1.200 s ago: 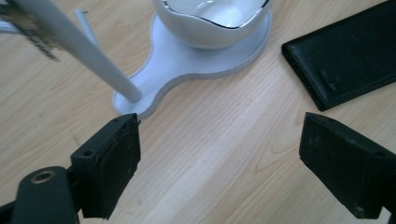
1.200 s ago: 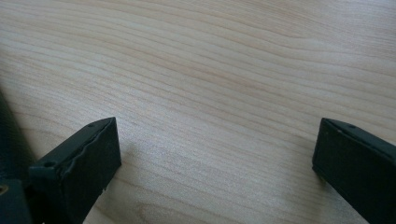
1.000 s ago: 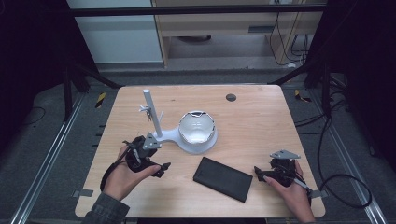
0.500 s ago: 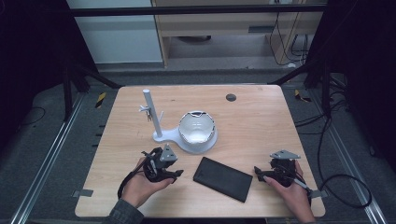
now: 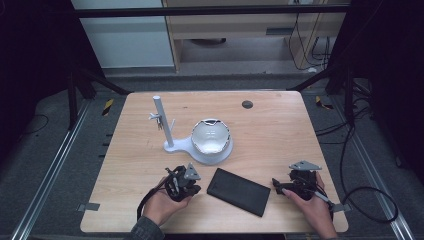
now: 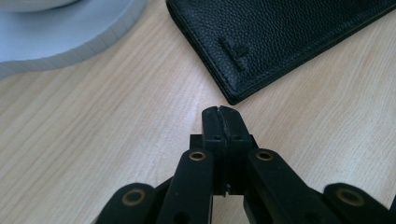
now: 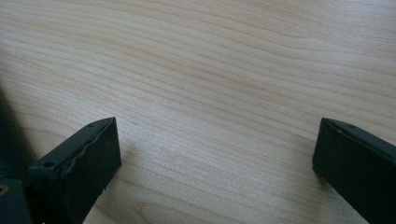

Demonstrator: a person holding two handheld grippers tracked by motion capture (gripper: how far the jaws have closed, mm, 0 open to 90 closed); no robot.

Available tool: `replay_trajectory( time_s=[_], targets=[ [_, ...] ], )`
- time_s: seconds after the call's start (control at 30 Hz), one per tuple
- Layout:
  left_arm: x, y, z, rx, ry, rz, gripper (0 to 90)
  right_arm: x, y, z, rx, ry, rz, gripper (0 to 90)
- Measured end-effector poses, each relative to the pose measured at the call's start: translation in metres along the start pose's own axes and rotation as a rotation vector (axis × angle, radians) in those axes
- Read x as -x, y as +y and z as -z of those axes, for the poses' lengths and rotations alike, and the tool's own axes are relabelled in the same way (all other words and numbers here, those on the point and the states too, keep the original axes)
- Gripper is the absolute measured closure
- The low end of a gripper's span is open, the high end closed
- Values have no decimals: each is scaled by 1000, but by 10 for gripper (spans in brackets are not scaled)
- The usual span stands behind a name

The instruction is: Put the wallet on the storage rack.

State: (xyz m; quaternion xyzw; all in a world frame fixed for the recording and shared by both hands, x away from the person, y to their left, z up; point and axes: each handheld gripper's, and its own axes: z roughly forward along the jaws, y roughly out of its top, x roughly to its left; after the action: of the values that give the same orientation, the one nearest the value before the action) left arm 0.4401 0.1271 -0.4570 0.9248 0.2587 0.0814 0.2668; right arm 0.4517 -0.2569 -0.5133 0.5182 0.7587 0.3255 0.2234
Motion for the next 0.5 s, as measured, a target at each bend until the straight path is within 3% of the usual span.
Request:
replay_trajectory(
  time_s=[0.3,0.5],
  targets=[
    [5,4,-14,-49,-11,-30,899,0,0,0,1,1,1,13],
    [4,7,-18,-55,-13,-30,898,0,0,0,0,0,0,13]
  ],
)
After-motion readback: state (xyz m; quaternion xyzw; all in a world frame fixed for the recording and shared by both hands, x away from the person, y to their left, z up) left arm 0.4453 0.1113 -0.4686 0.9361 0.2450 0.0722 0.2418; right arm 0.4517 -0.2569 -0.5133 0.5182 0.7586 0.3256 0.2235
